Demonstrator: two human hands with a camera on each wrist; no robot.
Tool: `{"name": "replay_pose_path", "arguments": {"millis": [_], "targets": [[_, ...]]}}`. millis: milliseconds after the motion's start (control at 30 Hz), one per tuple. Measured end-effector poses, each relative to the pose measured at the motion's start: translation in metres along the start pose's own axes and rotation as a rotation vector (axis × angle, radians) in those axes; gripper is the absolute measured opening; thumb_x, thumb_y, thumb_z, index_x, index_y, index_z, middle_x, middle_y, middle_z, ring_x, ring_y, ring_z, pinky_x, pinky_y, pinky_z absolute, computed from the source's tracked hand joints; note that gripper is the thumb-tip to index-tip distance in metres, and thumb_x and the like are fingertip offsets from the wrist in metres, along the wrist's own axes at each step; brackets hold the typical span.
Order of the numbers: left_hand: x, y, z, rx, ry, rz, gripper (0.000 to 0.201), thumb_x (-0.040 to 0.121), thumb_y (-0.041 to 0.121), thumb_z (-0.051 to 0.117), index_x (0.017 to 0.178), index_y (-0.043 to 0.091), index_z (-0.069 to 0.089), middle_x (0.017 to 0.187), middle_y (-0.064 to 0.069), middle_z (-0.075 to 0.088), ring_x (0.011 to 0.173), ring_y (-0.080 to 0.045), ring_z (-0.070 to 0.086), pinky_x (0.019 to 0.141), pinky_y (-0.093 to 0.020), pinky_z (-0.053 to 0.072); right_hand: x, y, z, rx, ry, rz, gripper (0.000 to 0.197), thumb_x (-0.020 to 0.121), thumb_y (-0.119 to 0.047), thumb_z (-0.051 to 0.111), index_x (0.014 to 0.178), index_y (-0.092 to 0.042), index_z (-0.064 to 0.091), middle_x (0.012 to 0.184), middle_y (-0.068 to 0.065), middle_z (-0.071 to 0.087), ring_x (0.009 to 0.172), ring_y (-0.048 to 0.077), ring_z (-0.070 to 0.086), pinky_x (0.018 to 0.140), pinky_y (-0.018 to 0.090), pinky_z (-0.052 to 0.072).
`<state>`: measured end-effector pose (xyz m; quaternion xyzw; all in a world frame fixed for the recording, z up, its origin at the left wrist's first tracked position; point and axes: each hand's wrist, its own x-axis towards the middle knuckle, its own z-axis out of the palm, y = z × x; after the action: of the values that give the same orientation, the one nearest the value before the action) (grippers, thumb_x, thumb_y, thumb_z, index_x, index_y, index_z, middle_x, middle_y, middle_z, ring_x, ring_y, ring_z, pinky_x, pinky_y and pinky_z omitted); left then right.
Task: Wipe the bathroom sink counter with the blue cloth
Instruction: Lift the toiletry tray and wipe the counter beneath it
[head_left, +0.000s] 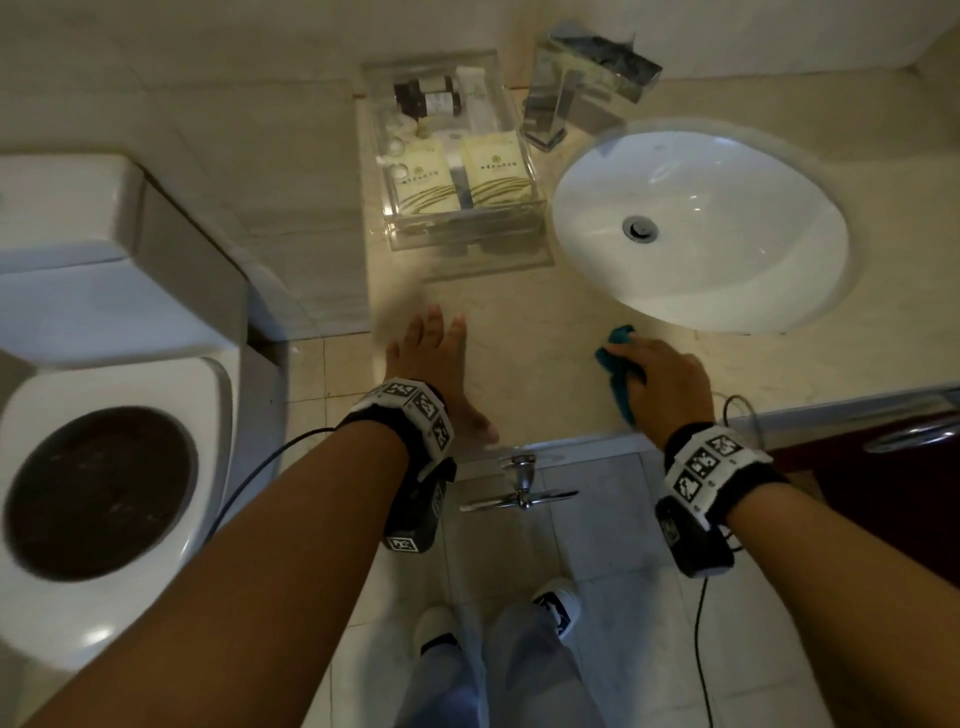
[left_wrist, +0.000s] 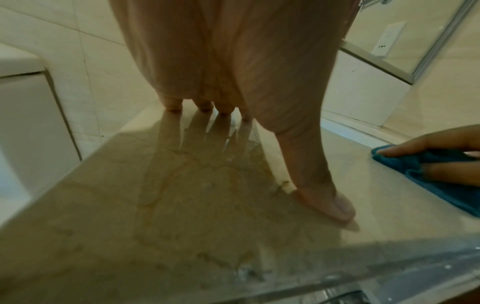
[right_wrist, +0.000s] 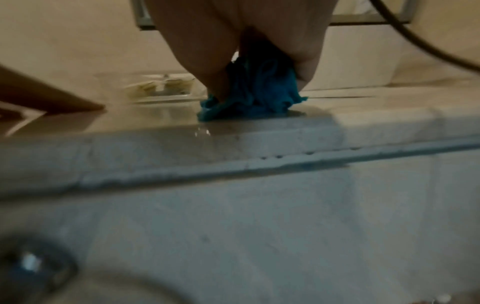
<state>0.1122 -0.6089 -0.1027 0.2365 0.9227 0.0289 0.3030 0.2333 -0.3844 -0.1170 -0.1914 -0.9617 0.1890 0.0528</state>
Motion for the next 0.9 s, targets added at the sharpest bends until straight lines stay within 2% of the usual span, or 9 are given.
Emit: {"name": "replay_pose_path", "arguments": {"millis": [100,367,433,533,633,700,767,833,900], "targets": [[0.000,-0.002,0.001,-0.011,0.003,0.003,0.140,0.052,0.062,0.081,0.150,0.022,-0.012,0.157,-0.004,-0.021,0.145,-0.027,-0.015,0.118,-0.049,0.001,0.021,-0.018,0.012,-0.003,-0.040,0.146,0.036,0.085,-0.008,0.054,0.119,-0.014,0.063,0.128,0.015,0.057,0.112,0.037,0.055,0.101,0.039,0.038],[-0.009,-0.002,0.012,-0.013,0.027,-0.010,0.128,0.061,0.060,0.078,0.151,0.015,-0.001,0.158,-0.011,-0.010,0.147,-0.029,-0.002,0.119,-0.044,0.011,-0.022,-0.091,0.038,0.121,-0.248,-0.214,0.030,0.082,-0.006,0.058,0.107,-0.019,0.070,0.124,0.010,0.063,0.109,0.031,0.061,0.101,0.038,0.045],[-0.017,-0.002,0.009,-0.007,-0.002,0.005,0.111,0.067,0.052,0.077,0.149,0.012,0.013,0.157,-0.015,0.003,0.145,-0.031,0.010,0.118,-0.041,0.018,-0.030,-0.094,0.027,0.086,-0.341,-0.230,0.030,0.085,-0.006,0.055,0.110,-0.018,0.069,0.126,0.010,0.061,0.114,0.028,0.058,0.103,0.031,0.040],[-0.032,0.004,-0.003,-0.028,-0.047,0.005,0.072,0.078,0.047,0.071,0.135,0.012,0.043,0.143,-0.012,0.037,0.129,-0.029,0.040,0.106,-0.038,0.037,-0.032,-0.095,0.012,0.089,-0.421,-0.124,0.034,0.086,-0.001,0.050,0.111,-0.016,0.067,0.122,0.011,0.061,0.111,0.030,0.056,0.100,0.035,0.042],[-0.047,0.003,-0.010,-0.088,-0.090,-0.027,0.072,0.085,0.044,0.065,0.144,0.016,0.034,0.150,-0.007,0.033,0.136,-0.026,0.034,0.109,-0.034,0.031,-0.031,-0.094,0.000,0.152,-0.332,-0.040,0.031,0.081,-0.004,0.056,0.102,-0.022,0.071,0.110,0.013,0.067,0.098,0.032,0.063,0.091,0.039,0.051],[-0.056,0.002,-0.014,-0.157,-0.061,-0.022,0.072,0.086,0.041,0.064,0.146,0.019,0.030,0.152,-0.007,0.030,0.138,-0.026,0.032,0.109,-0.033,0.029,-0.028,-0.094,-0.010,0.153,-0.274,-0.005,0.030,0.078,-0.013,0.058,0.098,-0.032,0.070,0.105,0.015,0.066,0.088,0.035,0.064,0.084,0.041,0.054],[-0.066,0.003,-0.021,-0.208,-0.021,-0.006,0.069,0.087,0.039,0.064,0.145,0.020,0.032,0.150,-0.008,0.034,0.136,-0.026,0.034,0.107,-0.033,0.031,-0.024,-0.100,-0.022,0.170,-0.228,-0.013,0.029,0.079,-0.015,0.058,0.098,-0.034,0.069,0.104,0.016,0.064,0.083,0.036,0.064,0.079,0.042,0.055],[-0.075,0.004,-0.028,-0.229,0.011,0.002,0.069,0.088,0.038,0.063,0.146,0.020,0.032,0.149,-0.008,0.036,0.134,-0.026,0.037,0.106,-0.033,0.033,-0.018,-0.109,-0.032,0.191,-0.206,-0.050,0.030,0.083,-0.012,0.056,0.103,-0.030,0.068,0.105,0.018,0.065,0.085,0.036,0.063,0.078,0.042,0.055],[-0.083,0.003,-0.035,-0.254,0.031,0.001,0.069,0.088,0.037,0.063,0.146,0.021,0.029,0.148,-0.008,0.036,0.134,-0.026,0.037,0.106,-0.034,0.034,-0.011,-0.117,-0.041,0.171,-0.264,-0.092,0.033,0.086,-0.013,0.054,0.113,-0.029,0.065,0.117,0.013,0.064,0.097,0.034,0.062,0.085,0.042,0.053]]}}
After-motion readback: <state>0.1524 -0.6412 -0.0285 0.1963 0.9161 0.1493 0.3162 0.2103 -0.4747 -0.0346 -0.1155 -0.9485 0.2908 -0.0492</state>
